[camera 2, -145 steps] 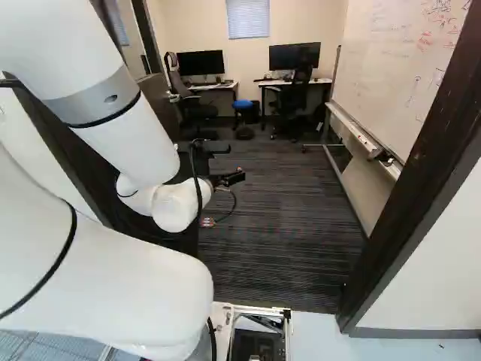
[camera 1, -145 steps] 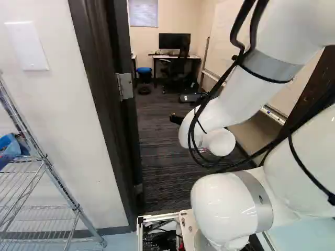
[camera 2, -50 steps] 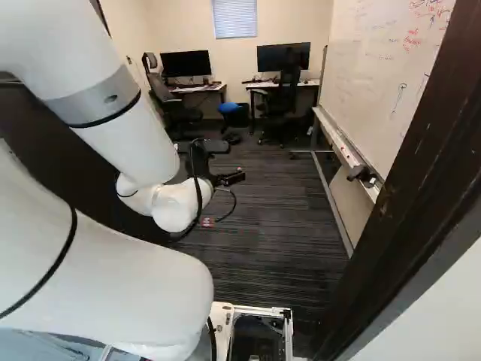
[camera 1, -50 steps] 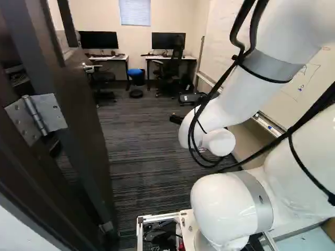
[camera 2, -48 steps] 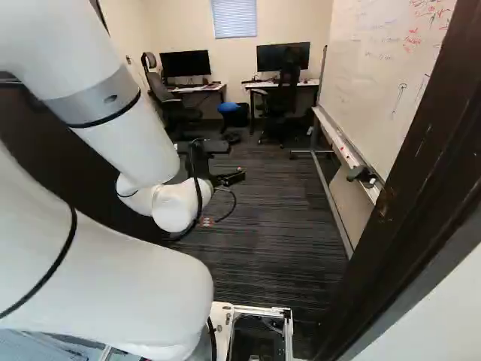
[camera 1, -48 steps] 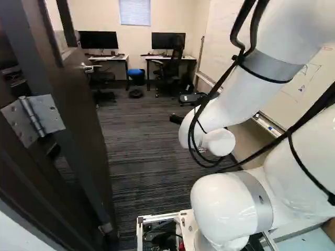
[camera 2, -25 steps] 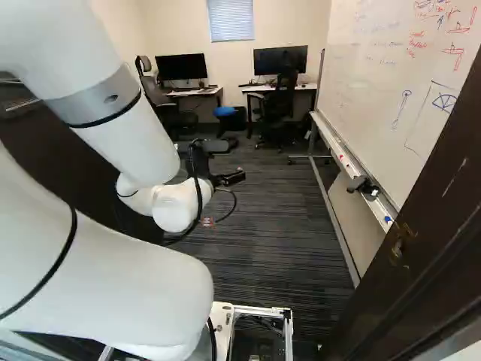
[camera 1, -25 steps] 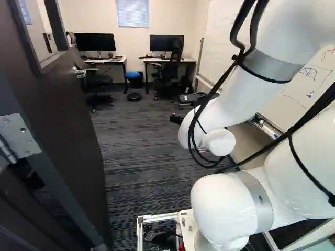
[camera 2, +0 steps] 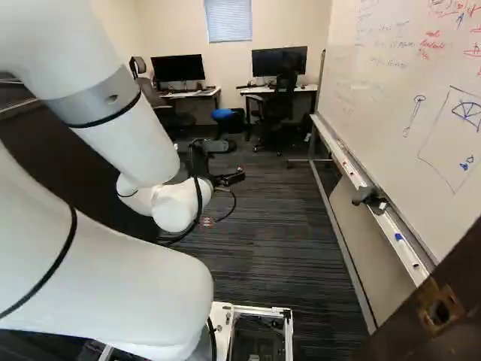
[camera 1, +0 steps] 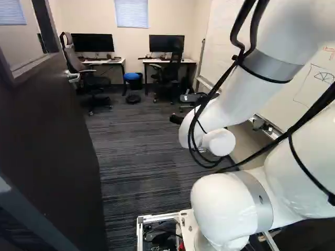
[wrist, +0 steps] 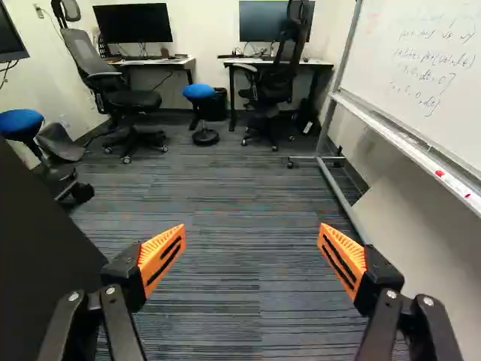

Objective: Open the door and move inside

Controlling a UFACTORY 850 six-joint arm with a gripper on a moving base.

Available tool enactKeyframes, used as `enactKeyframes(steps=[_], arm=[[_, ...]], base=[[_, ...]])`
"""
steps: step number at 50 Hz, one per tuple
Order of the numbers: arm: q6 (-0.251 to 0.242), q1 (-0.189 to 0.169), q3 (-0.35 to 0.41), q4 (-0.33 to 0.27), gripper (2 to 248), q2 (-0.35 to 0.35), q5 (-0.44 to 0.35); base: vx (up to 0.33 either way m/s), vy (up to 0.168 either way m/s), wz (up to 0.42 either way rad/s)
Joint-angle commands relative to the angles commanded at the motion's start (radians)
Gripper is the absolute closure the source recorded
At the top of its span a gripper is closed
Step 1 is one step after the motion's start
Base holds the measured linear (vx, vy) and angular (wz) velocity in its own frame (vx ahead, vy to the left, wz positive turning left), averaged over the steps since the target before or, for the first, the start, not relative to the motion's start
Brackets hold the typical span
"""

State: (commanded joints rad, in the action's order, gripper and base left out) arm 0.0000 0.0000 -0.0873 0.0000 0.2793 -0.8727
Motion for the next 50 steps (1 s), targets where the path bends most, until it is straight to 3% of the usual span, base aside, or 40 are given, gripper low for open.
enactKeyframes(steps=[50], arm=[[0.000, 0.000, 0.000, 0.000, 3, 0.000, 0.000]], base=[[0.197, -0.001, -0.010]])
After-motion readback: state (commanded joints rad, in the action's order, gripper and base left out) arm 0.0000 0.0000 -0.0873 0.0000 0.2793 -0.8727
